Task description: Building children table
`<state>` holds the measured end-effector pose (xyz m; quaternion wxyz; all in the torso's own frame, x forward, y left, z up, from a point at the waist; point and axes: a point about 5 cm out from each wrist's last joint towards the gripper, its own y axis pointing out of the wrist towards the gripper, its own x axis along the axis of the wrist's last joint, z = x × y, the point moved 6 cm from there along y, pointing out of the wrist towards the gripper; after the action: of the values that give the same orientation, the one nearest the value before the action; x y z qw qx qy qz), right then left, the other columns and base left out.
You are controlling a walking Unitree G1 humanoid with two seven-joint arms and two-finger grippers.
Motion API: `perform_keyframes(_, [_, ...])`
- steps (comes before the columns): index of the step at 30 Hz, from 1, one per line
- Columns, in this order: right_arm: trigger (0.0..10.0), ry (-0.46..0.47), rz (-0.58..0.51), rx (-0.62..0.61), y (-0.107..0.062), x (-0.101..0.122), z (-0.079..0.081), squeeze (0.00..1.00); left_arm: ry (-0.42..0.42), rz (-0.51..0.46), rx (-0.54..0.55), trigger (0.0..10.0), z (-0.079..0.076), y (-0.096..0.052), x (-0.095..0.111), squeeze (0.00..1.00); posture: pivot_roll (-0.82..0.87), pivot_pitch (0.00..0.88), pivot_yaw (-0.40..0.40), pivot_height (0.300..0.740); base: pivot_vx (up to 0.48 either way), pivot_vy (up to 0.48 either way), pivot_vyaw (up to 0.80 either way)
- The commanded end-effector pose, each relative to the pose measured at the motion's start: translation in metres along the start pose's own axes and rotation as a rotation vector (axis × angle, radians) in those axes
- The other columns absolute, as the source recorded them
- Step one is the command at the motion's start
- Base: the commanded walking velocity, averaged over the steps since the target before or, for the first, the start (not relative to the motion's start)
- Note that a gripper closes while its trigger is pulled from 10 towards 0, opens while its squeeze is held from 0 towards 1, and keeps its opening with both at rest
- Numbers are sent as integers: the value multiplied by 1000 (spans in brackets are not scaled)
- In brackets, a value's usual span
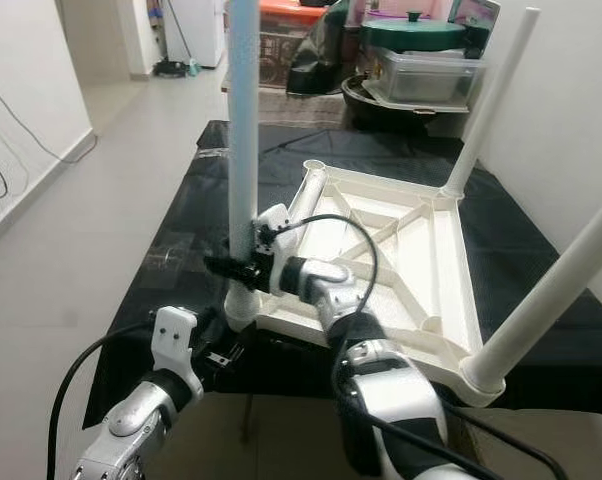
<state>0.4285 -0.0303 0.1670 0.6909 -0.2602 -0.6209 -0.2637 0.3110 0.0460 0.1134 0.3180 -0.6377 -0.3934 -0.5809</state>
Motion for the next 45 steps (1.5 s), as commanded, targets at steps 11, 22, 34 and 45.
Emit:
perform_keyframes(11, [0,145,-67,-1221,-114,-30,-123,0,0,14,2,10000,2,-2,-3,0,145,0,-66,740,0,0,0])
perform_keyframes(22, [10000,206,-139,-976,-61,-28,-77,1000,1,14,3,10000,2,-2,-3,0,144,0,-70,740,0,0,0])
perform_keyframes(34, [10000,192,-198,-410,-28,-5,-44,0,2,14,4,10000,3,-1,-3,0,141,0,-61,740,0,0,0])
perform_keyframes(45, [10000,-22,58,356,-18,-11,33,0,9,14,3,10000,4,1,-3,0,156,0,-74,740,0,0,0])
